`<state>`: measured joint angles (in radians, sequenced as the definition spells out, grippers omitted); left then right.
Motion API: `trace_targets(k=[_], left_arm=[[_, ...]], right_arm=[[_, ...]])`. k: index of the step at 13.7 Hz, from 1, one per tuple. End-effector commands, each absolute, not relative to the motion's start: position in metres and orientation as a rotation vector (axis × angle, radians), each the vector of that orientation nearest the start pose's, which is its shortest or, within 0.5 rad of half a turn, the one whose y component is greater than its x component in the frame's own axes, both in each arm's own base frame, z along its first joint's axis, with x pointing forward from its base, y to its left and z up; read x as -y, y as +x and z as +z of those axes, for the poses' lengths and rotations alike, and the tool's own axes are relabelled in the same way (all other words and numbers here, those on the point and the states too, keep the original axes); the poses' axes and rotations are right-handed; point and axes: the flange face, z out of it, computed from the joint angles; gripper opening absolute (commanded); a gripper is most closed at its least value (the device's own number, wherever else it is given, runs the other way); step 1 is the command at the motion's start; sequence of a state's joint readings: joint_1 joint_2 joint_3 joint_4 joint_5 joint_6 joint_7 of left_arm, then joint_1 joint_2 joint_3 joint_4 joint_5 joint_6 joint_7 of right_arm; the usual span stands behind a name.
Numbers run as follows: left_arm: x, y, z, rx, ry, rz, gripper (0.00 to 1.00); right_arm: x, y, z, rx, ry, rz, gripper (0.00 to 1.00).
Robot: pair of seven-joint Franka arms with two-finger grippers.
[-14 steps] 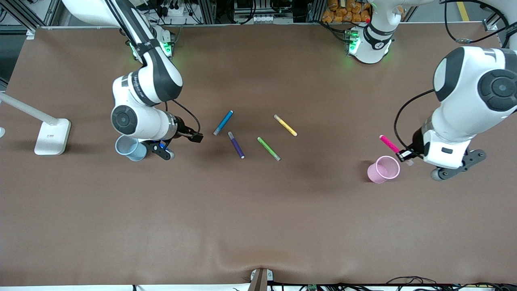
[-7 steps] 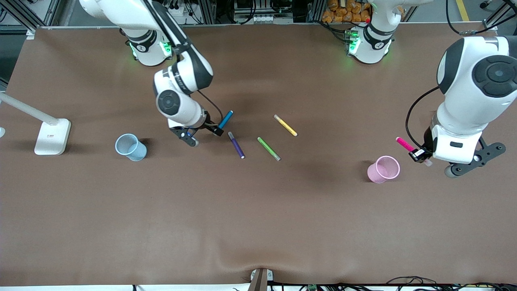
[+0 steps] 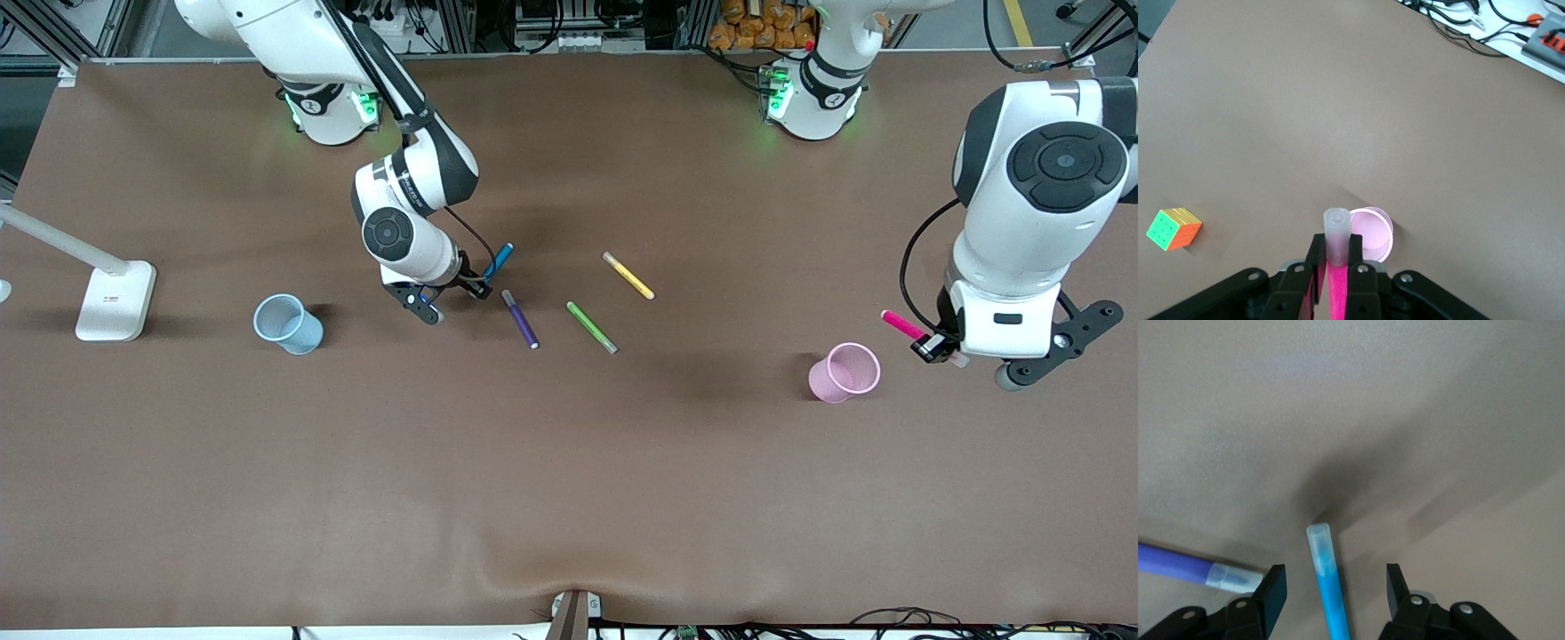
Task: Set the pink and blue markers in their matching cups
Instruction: 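Lift the pink marker while the right gripper reaches the blue marker, then grasp the blue marker with the right gripper and carry it toward the blue cup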
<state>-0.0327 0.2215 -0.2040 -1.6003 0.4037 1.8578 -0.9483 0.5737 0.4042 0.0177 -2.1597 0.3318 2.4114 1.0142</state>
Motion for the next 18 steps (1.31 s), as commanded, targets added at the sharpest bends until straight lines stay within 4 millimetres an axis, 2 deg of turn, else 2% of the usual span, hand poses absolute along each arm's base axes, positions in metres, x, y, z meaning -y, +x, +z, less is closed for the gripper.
trace_targets(k=[1, 3, 5, 7, 10, 12, 14, 16, 18], left_arm=[[0.132, 0.621, 0.505, 0.963, -2.662, -0.365, 0.00], [0.136, 0.625, 0.489, 1.001, -2.585, -0.410, 0.00], [0.140, 0.625, 0.482, 0.973, -2.558, -0.433, 0.00], [0.137, 0.625, 0.479, 0.957, -2.529, -0.457, 0.00], [0.133, 0.621, 0.481, 0.972, -2.493, -0.487, 0.00], [0.137, 0.617, 0.462, 0.979, -2.416, -0.540, 0.00], [0.145, 0.611, 0.437, 0.972, -2.340, -0.603, 0.00], [0.156, 0.609, 0.419, 0.985, -2.311, -0.628, 0.00], [0.164, 0.606, 0.403, 0.995, -2.273, -0.668, 0.00]], right_arm=[[-0.310, 0.455, 0.182, -1.070, -2.881, 0.374, 0.61], [-0.319, 0.450, 0.172, -1.063, -2.884, 0.346, 0.58], [-0.318, 0.450, 0.170, -1.072, -2.884, 0.350, 0.38], [-0.318, 0.450, 0.169, -1.072, -2.887, 0.358, 0.00], [-0.314, 0.453, 0.175, -1.080, -2.884, 0.370, 0.00], [-0.310, 0.456, 0.187, -1.064, -2.893, 0.401, 0.00], [-0.293, 0.470, 0.217, -1.016, -2.895, 0.428, 0.00], [-0.264, 0.486, 0.252, -0.922, -2.897, 0.438, 0.00], [-0.245, 0.494, 0.294, -0.805, -2.910, 0.387, 0.00]])
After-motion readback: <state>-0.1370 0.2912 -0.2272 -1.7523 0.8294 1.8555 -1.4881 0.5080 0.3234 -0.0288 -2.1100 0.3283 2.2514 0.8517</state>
